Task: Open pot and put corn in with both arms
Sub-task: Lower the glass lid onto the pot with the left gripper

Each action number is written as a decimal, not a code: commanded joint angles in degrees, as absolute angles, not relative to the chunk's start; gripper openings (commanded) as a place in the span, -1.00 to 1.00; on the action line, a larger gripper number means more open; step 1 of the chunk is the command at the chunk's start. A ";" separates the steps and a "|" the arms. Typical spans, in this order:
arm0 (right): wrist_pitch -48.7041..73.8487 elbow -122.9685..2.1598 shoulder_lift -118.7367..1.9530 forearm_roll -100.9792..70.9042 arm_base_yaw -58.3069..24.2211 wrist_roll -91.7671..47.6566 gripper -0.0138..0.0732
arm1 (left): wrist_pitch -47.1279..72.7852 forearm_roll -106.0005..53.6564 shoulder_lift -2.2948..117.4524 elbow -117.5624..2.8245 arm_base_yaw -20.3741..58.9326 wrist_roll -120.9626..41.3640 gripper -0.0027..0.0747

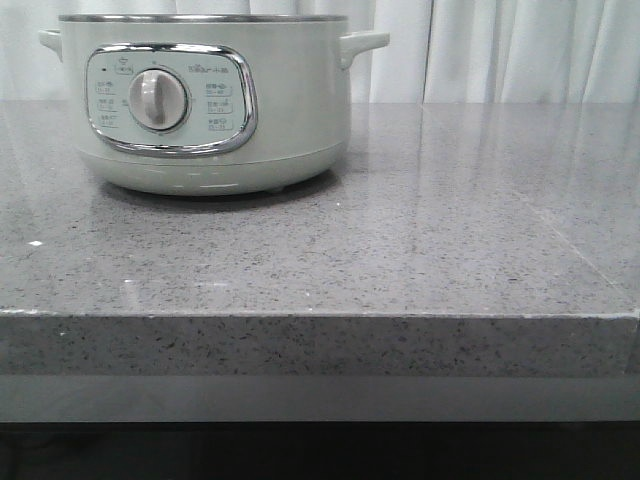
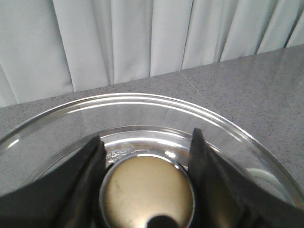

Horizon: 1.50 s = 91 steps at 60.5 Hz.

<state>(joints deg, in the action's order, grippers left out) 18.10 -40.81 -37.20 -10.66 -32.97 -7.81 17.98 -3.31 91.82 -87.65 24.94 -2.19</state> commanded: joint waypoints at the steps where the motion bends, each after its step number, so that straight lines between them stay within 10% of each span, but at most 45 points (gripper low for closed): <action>1: 13.54 -42.37 -36.86 -11.21 -32.81 -8.40 0.57 | 8.86 -3.79 90.22 -90.82 25.13 -2.00 -0.40; 91: 13.50 -42.37 -36.86 -11.21 -32.81 -8.40 0.57 | 11.59 -6.61 95.29 -90.82 25.13 -2.00 -0.40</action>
